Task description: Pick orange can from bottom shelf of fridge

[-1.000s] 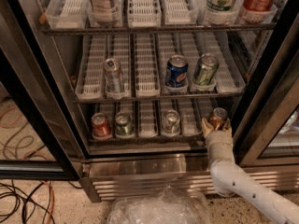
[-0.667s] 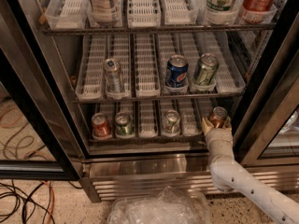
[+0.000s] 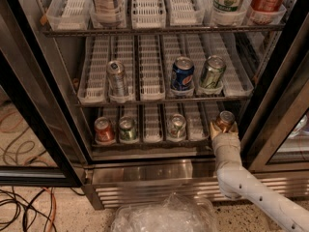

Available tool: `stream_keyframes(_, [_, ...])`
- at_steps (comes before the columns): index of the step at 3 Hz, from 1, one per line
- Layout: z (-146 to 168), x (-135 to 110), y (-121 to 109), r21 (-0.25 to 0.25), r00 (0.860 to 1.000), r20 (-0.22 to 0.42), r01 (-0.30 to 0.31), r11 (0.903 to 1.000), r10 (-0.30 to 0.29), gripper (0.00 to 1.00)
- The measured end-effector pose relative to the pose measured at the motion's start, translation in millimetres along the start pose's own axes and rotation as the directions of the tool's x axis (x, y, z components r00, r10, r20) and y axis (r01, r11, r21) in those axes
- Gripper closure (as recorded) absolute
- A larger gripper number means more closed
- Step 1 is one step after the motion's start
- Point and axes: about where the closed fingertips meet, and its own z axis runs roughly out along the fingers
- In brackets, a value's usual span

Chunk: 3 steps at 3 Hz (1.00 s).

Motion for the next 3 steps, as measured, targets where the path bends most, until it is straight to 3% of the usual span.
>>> stream_keyframes(1, [-6, -12, -5, -0.010, 1.000, 0.026, -0.016, 0.9998, 0.016, 0.98])
stream_keyframes(2, [-27, -48, -8, -0.080, 0.995, 0.067, -0.069, 0.9944, 0.074, 1.00])
stream_keyframes(3, [-54, -81, -3, -0.197, 0.987, 0.083, -0.122, 0.9729, 0.140, 1.00])
